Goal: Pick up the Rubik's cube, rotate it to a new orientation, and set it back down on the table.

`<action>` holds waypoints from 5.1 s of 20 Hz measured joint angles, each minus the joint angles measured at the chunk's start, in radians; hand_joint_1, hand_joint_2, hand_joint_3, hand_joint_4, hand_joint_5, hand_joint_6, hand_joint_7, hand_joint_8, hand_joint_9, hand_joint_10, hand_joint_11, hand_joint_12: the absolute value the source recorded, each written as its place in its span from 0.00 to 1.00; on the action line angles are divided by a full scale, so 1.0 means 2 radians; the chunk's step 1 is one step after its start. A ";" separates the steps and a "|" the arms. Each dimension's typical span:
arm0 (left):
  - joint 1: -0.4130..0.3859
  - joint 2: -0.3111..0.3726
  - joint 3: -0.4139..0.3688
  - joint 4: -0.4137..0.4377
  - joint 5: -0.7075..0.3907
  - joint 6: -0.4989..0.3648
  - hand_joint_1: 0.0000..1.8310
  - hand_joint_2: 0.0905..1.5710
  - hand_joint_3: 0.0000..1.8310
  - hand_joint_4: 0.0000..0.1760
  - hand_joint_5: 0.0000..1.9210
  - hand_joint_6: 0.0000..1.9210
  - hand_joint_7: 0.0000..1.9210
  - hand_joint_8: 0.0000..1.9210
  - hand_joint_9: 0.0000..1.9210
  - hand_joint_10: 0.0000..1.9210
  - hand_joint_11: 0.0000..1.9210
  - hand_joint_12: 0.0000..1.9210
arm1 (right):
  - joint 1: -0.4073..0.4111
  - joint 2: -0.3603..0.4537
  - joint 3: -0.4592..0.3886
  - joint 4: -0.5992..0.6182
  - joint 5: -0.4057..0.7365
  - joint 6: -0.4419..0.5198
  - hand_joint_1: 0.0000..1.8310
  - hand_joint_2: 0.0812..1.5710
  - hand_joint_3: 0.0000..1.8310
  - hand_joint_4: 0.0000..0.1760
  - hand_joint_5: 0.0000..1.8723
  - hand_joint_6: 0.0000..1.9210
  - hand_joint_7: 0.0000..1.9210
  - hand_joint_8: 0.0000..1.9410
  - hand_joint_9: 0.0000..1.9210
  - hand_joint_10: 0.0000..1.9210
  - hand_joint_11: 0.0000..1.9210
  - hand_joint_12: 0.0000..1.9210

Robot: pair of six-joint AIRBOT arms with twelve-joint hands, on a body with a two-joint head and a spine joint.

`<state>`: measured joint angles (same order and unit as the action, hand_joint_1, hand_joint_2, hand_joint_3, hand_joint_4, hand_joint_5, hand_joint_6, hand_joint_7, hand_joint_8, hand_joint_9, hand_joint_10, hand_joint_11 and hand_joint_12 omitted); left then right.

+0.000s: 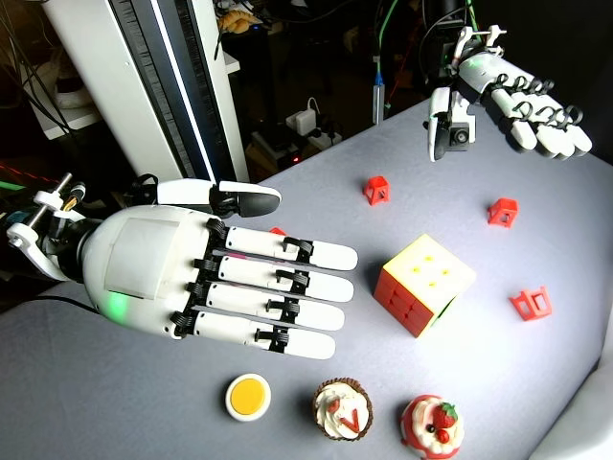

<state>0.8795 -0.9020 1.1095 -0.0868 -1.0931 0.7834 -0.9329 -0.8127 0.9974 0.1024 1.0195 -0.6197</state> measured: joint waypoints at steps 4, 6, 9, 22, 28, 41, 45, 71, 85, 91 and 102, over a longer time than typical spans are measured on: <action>-0.002 0.000 0.000 0.001 0.003 0.000 0.16 0.71 0.00 0.68 0.00 0.00 0.00 0.00 0.00 0.00 0.00 0.00 | 0.000 0.000 0.000 0.003 0.000 0.000 0.24 0.88 0.01 0.00 0.00 0.00 0.00 0.00 0.00 0.00 0.00 0.00; -0.009 -0.004 0.004 0.004 0.006 -0.002 0.18 0.69 0.00 0.61 0.00 0.00 0.00 0.00 0.00 0.00 0.00 0.00 | 0.000 0.000 0.000 0.005 0.000 0.000 0.25 0.88 0.01 0.00 0.00 0.00 0.00 0.00 0.00 0.00 0.00 0.00; -0.022 -0.014 0.010 0.010 0.026 -0.010 0.20 0.65 0.00 0.64 0.00 0.00 0.00 0.00 0.00 0.00 0.00 0.00 | 0.000 0.000 0.000 0.008 0.002 0.000 0.24 0.88 0.00 0.00 0.00 0.00 0.00 0.00 0.00 0.00 0.00 0.00; -0.092 -0.094 0.070 0.033 0.212 -0.047 0.36 0.54 0.00 0.00 0.00 0.00 0.00 0.00 0.00 0.00 0.00 0.22 | -0.022 0.000 -0.005 0.056 0.040 0.001 0.17 0.90 0.01 0.00 0.00 0.00 0.00 0.00 0.00 0.00 0.01 0.01; -0.123 -0.128 0.099 0.038 0.283 -0.044 0.38 0.50 0.00 0.00 0.00 0.00 0.00 0.00 0.00 0.00 0.00 0.00 | -0.022 0.000 -0.005 0.056 0.040 0.000 0.15 0.89 0.00 0.00 0.00 0.00 0.00 0.00 0.00 0.00 0.00 0.20; -0.140 -0.142 0.118 0.038 0.340 -0.027 0.37 0.43 0.00 0.17 0.00 0.00 0.00 0.00 0.00 0.00 0.00 0.00 | -0.022 0.000 -0.003 0.058 0.041 0.001 0.17 0.89 0.00 0.00 0.00 0.00 0.00 0.00 0.00 0.00 0.00 0.53; -0.146 -0.147 0.121 0.034 0.351 -0.016 0.40 0.44 0.00 0.11 0.00 0.00 0.00 0.00 0.00 0.00 0.00 0.00 | -0.022 0.000 -0.003 0.057 0.041 0.000 0.17 0.87 0.00 0.00 0.00 0.00 0.00 0.00 0.00 0.00 0.00 0.42; -0.158 -0.209 0.185 -0.018 0.428 0.002 0.48 0.65 0.00 0.00 0.21 0.06 0.21 0.42 0.16 0.68 0.10 0.98 | -0.026 -0.007 0.001 0.057 0.040 0.000 0.14 0.89 0.00 0.00 0.00 0.00 0.00 0.00 0.00 0.00 0.00 0.59; -0.163 -0.185 0.151 0.010 0.405 0.018 0.61 0.79 0.03 0.00 0.37 0.72 0.32 0.88 0.30 1.00 0.36 1.00 | -0.028 -0.008 0.002 0.052 0.042 0.000 0.13 0.87 0.00 0.00 0.00 0.00 0.00 0.00 0.02 0.01 0.00 0.31; -0.163 -0.166 0.125 0.060 0.344 -0.023 0.66 0.59 0.25 0.00 0.46 0.97 0.52 1.00 0.57 1.00 0.62 1.00 | -0.028 -0.017 0.012 0.033 0.046 0.001 0.03 0.95 0.00 0.00 0.00 0.00 0.01 0.00 0.04 0.02 0.00 0.30; -0.160 -0.133 0.092 0.101 0.226 -0.065 0.75 0.35 0.73 0.00 0.57 1.00 0.51 1.00 0.65 1.00 0.69 1.00 | -0.028 -0.089 0.090 0.008 0.055 0.000 0.01 0.90 0.00 0.00 0.00 0.00 0.05 0.00 0.04 0.10 0.00 0.38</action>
<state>0.5591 -1.1679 1.2942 0.1143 -0.6418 0.6529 -0.9890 -0.9913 1.1770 0.1184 1.1301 -0.6189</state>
